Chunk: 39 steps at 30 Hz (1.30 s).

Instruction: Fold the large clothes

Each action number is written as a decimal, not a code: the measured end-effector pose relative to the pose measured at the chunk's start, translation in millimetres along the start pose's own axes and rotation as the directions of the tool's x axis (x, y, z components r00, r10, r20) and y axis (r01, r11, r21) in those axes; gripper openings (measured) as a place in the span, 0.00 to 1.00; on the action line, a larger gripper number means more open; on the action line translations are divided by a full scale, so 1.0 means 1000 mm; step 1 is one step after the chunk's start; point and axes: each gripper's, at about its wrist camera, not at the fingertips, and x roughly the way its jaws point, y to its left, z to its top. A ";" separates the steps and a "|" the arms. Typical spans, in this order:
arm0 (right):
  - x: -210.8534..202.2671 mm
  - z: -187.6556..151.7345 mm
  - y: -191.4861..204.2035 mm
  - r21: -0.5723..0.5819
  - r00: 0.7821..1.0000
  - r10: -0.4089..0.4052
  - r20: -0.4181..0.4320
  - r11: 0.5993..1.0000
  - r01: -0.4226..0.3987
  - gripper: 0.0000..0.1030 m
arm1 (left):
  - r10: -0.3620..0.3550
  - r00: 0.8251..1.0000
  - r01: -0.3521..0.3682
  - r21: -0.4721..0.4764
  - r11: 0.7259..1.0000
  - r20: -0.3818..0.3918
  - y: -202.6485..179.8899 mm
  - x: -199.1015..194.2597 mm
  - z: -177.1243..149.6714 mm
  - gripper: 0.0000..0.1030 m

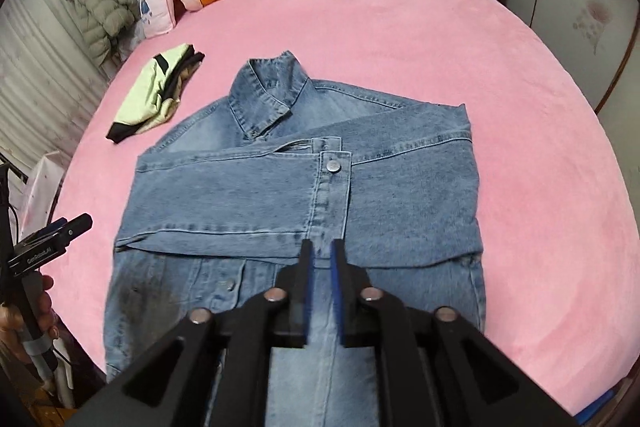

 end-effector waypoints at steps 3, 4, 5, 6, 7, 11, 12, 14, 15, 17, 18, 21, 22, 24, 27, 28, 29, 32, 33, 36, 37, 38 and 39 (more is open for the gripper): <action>-0.017 -0.010 0.006 0.028 0.999 -0.005 0.041 1.000 0.004 0.18 | -0.044 0.999 0.044 -0.006 0.999 0.000 0.004 -0.015 -0.005 0.93; -0.022 -0.013 0.007 0.037 0.998 -0.004 0.056 0.999 0.002 0.18 | -0.051 0.999 0.051 -0.005 0.999 0.003 0.005 -0.020 -0.007 0.93; -0.031 -0.018 0.009 0.051 0.997 -0.002 0.082 0.999 -0.002 0.18 | -0.057 0.998 0.057 -0.005 0.998 0.015 0.007 -0.027 -0.010 0.93; -0.035 -0.020 0.009 0.058 0.995 0.000 0.097 0.998 -0.006 0.18 | -0.060 0.998 0.061 -0.006 0.998 0.026 0.008 -0.032 -0.012 0.93; -0.042 -0.024 0.011 0.068 0.993 0.000 0.119 0.998 -0.008 0.18 | -0.067 0.997 0.067 -0.008 0.998 0.038 0.011 -0.038 -0.015 0.93; -0.067 -0.041 0.014 0.094 0.984 -0.007 0.179 0.995 -0.010 0.18 | -0.092 0.993 0.094 -0.030 0.995 0.071 0.024 -0.057 -0.030 0.93; -0.071 -0.045 0.014 0.094 0.982 -0.007 0.191 0.996 -0.011 0.18 | -0.101 0.992 0.104 -0.040 0.994 0.074 0.029 -0.061 -0.037 0.93; -0.080 -0.055 0.014 0.084 0.978 -0.007 0.210 0.996 -0.011 0.18 | -0.117 0.990 0.122 -0.064 0.990 0.080 0.040 -0.065 -0.051 0.93; -0.084 -0.063 0.012 0.078 0.977 -0.002 0.212 0.997 -0.015 0.18 | -0.123 0.988 0.130 -0.076 0.989 0.091 0.045 -0.067 -0.058 0.93; -0.087 -0.073 0.010 0.072 0.981 0.008 0.195 0.997 -0.023 0.18 | -0.133 0.984 0.145 -0.102 0.984 0.120 0.057 -0.071 -0.078 0.93; -0.087 -0.080 0.008 0.071 0.985 0.009 0.174 0.997 -0.022 0.18 | -0.132 0.984 0.145 -0.109 0.983 0.123 0.061 -0.071 -0.086 0.93; -0.084 -0.101 -0.001 0.086 0.993 -0.006 0.122 0.996 -0.005 0.18 | -0.124 0.988 0.134 -0.103 0.986 0.096 0.072 -0.067 -0.113 0.93; -0.084 -0.108 -0.004 0.088 0.993 -0.009 0.118 0.996 -0.001 0.18 | -0.115 0.990 0.123 -0.098 0.988 0.078 0.074 -0.063 -0.123 0.93; -0.079 -0.122 -0.011 0.091 0.997 -0.009 0.082 0.996 0.001 0.18 | -0.109 0.993 0.112 -0.101 0.989 0.033 0.081 -0.052 -0.141 0.93; -0.069 -0.144 -0.021 0.091 1.000 -0.004 0.022 0.996 0.002 0.18 | -0.098 0.995 0.093 -0.129 0.987 -0.035 0.094 -0.031 -0.167 0.93; -0.066 -0.151 -0.024 0.090 1.000 -0.008 0.009 0.996 0.007 0.18 | -0.094 0.994 0.085 -0.143 0.986 -0.053 0.099 -0.024 -0.174 0.93; -0.063 -0.158 -0.029 0.092 1.000 -0.013 -0.007 0.996 0.013 0.18 | -0.103 0.992 0.091 -0.159 0.983 -0.070 0.105 -0.017 -0.182 0.93; -0.052 -0.178 -0.051 0.129 0.998 -0.025 -0.061 0.991 0.032 0.18 | -0.113 0.988 0.093 -0.182 0.979 -0.106 0.115 -0.001 -0.198 0.93; -0.049 -0.186 -0.061 0.145 0.996 -0.041 -0.076 0.988 0.051 0.18 | -0.109 0.988 0.087 -0.180 0.980 -0.113 0.117 0.003 -0.202 0.93; -0.044 -0.204 -0.084 0.173 0.991 -0.082 -0.105 0.980 0.100 0.18 | -0.106 0.983 0.079 -0.179 0.981 -0.148 0.121 0.017 -0.213 0.93; -0.044 -0.209 -0.088 0.181 0.990 -0.088 -0.107 0.978 0.107 0.18 | -0.109 0.981 0.079 -0.182 0.980 -0.161 0.122 0.022 -0.217 0.93; -0.044 -0.214 -0.095 0.192 0.990 -0.091 -0.108 0.975 0.111 0.19 | -0.114 0.979 0.082 -0.183 0.980 -0.169 0.124 0.025 -0.219 0.93; -0.043 -0.219 -0.102 0.205 0.989 -0.093 -0.113 0.972 0.115 0.19 | -0.124 0.975 0.090 -0.183 0.979 -0.183 0.124 0.029 -0.223 0.93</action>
